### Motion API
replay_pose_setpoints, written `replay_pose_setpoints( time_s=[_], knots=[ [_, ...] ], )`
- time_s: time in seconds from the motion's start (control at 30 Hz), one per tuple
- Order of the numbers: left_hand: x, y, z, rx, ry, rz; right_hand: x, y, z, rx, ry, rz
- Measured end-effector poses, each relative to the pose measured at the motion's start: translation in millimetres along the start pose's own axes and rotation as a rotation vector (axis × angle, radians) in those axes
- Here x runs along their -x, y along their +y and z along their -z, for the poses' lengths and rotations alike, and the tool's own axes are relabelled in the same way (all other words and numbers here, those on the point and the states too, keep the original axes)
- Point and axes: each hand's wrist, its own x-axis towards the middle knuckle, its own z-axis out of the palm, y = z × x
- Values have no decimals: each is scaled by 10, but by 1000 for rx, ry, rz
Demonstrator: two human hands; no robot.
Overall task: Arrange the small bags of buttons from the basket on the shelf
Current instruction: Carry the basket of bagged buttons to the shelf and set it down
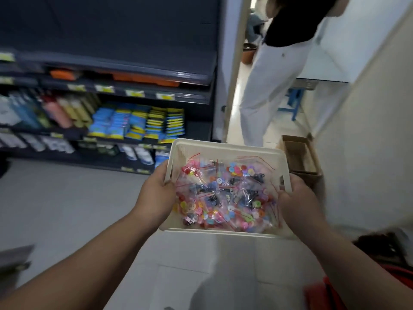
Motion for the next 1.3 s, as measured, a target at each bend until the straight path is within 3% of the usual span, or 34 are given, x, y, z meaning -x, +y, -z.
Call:
replay_pose_setpoints(
  time_s=[0.4, 0.87, 1.13, 1.3],
  knots=[
    [-538, -292, 2177, 76, 328, 99, -252, -2015, -1669, -22, -215, 254],
    [-2007, 91, 3550, 154, 635, 199, -1619, -4133, -3185, -44, -548, 463],
    [-2862, 260, 4312, 162, 771, 212, -2207, -5283, -3787, -55, -635, 559],
    [-3394, 207, 4923, 155, 761, 209, -2398, -5857, -4277, -60, -640, 558]
  ],
)
